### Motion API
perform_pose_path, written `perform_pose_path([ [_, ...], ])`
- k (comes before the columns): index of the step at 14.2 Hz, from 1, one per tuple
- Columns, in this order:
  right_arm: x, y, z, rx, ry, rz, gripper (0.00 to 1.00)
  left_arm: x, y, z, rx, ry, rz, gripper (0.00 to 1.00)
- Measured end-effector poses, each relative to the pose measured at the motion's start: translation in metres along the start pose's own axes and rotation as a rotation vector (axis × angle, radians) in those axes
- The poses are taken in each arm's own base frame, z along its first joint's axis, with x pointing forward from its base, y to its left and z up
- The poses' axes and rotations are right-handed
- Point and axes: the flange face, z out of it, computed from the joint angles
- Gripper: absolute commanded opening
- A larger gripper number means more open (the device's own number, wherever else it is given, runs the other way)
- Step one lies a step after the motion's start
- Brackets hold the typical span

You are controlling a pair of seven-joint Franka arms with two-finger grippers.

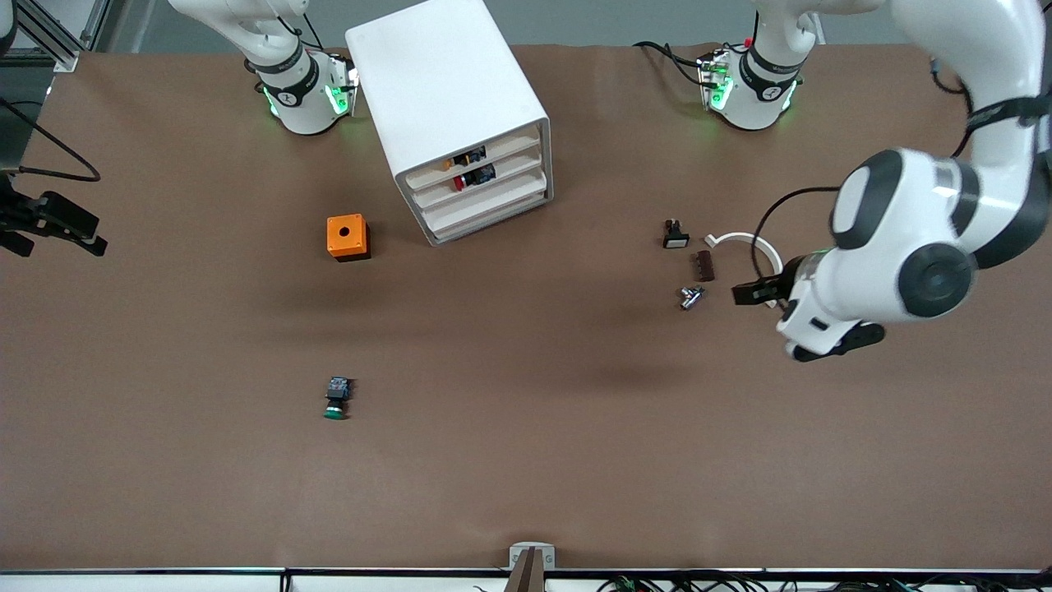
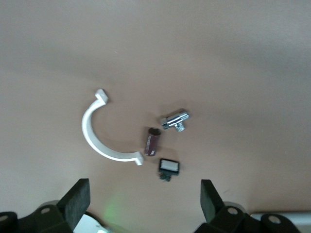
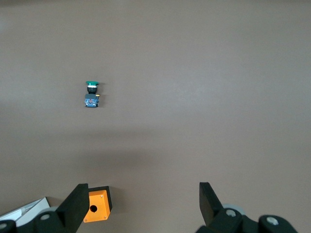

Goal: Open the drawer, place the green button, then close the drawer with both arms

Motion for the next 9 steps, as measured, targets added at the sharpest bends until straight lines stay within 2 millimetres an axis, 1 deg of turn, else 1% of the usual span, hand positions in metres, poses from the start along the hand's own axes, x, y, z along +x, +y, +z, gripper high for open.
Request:
perform_pose_path([
  [2, 0.015, -0.009, 0.030, 0.003, -0.031, -0.016, 1.00, 0.008, 0.027, 0.031, 0.028, -0.037, -0.059, 1.00],
  [3, 0.024, -0.018, 0.049, 0.003, -0.038, -0.031, 1.00, 0.007, 0.041, 0.046, 0.046, -0.051, -0.096, 1.00],
  [5, 0.043, -0.042, 0.090, 0.003, -0.056, -0.057, 1.00, 0.001, 0.067, 0.073, 0.085, -0.073, -0.184, 1.00],
  [6, 0.051, -0.053, 0.112, 0.005, -0.069, -0.053, 1.00, -0.001, 0.077, 0.085, 0.103, -0.081, -0.234, 1.00],
  [8, 0.063, -0.076, 0.157, 0.014, -0.095, -0.005, 1.00, -0.009, 0.097, 0.107, 0.137, -0.093, -0.339, 1.00],
  [9, 0.068, -0.090, 0.179, 0.019, -0.101, 0.037, 1.00, -0.015, 0.110, 0.118, 0.147, -0.094, -0.399, 1.00],
])
